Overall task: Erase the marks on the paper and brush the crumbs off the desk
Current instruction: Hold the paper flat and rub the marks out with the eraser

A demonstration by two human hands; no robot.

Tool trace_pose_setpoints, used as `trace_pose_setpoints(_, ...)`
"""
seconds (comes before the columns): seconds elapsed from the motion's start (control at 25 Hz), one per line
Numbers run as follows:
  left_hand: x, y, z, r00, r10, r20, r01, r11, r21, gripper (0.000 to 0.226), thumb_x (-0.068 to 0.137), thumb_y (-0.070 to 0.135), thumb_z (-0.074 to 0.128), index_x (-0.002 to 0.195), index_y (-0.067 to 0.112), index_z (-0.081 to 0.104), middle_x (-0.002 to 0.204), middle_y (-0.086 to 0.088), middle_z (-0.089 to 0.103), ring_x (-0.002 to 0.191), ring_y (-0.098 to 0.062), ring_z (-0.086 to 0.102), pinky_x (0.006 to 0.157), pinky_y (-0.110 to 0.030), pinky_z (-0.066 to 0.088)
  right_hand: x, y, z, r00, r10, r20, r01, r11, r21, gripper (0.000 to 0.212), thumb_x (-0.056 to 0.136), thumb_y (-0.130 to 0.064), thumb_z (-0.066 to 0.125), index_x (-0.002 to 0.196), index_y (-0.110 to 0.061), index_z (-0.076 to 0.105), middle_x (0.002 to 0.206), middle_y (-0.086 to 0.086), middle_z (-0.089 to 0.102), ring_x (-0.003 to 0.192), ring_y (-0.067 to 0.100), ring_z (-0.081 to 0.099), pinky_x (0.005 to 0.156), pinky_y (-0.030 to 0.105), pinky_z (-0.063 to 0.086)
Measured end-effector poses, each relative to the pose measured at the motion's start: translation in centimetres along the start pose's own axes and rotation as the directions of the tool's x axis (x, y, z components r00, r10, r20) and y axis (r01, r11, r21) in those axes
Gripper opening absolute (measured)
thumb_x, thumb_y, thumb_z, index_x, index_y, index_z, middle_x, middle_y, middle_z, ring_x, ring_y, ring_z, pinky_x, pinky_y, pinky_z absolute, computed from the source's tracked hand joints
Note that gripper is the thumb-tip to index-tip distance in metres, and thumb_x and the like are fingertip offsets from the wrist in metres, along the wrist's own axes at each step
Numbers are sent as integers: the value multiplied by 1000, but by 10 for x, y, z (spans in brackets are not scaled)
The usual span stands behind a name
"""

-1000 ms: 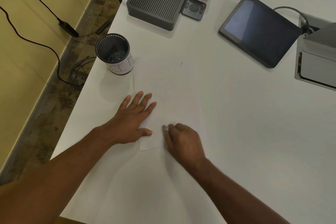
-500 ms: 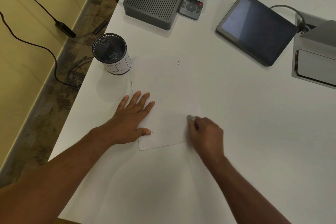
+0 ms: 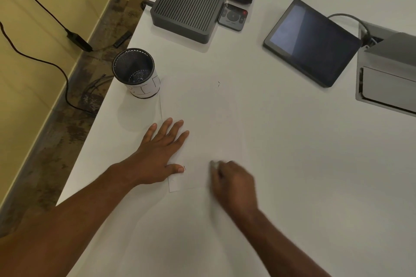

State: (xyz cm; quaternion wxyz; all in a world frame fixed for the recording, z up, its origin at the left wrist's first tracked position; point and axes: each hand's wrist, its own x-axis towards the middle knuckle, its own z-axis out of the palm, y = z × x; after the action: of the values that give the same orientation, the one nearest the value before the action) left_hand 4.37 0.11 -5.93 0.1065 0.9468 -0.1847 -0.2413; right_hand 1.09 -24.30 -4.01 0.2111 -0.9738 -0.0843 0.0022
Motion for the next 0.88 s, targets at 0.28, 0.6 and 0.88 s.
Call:
trace_pose_setpoints(0.28,-5,2,-4,1000,14,18,-14,1000,-13,95,93,67,41,151,36,-27,154,10,-44,143,-15,-41,116,-41,-24,54,15,-6,994,51,-92,-57,997,-54,33,91,-28,57,61,-15,57,57,1,55,52,25,56,46,29,35)
trace_pose_setpoints(0.6,-14,9,-8,996,-22,85,23,1000,-8,93,95,65,41,153,33,-24,154,9,-44,139,-13,-46,117,-45,-22,97,17,-9,990,137,-31,-138,990,-26,33,94,-31,59,66,-15,59,60,1,55,54,22,53,50,28,32)
trace_pose_setpoints(0.88,-20,16,-3,995,-42,95,46,998,-38,95,94,63,45,153,35,-25,154,12,-45,139,-13,-46,116,-46,-23,113,51,-43,859,503,92,-507,812,289,43,95,-40,54,63,-10,56,52,-2,52,53,19,45,49,25,31)
